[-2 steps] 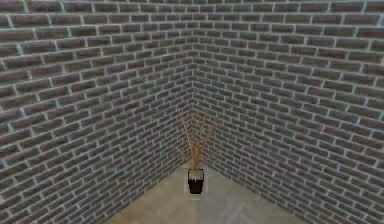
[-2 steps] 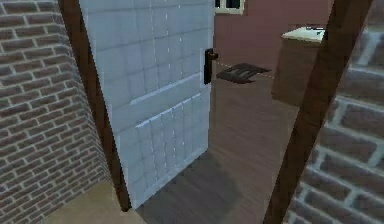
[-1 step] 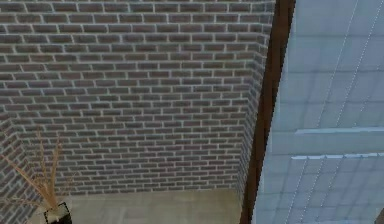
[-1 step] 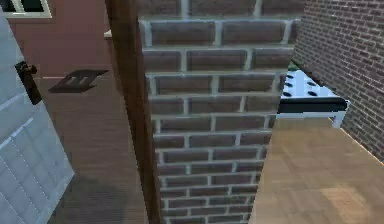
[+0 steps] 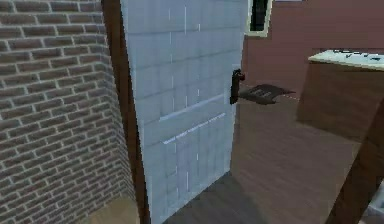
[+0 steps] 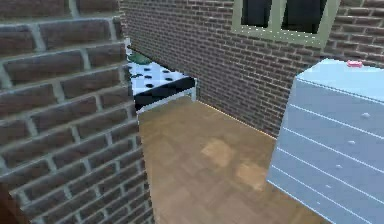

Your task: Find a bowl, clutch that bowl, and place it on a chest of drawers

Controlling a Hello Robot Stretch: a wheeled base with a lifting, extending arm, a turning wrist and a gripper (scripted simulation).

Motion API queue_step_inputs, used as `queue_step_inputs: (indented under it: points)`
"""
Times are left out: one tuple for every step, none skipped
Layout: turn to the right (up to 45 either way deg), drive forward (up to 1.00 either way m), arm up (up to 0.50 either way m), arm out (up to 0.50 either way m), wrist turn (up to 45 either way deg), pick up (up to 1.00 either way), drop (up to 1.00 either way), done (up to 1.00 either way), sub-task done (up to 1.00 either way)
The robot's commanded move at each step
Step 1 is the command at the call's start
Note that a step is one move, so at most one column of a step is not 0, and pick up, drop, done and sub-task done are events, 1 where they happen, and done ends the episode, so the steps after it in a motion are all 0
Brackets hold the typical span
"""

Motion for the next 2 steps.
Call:
queue_step_inputs:
  points:
    - [0.0, 0.4, 0.0, 0.0, 0.0, 0.0, 0.0, 0.0, 0.0]
    - [33.0, 0.0, 0.0, 0.0, 0.0, 0.0, 0.0, 0.0, 0.0]
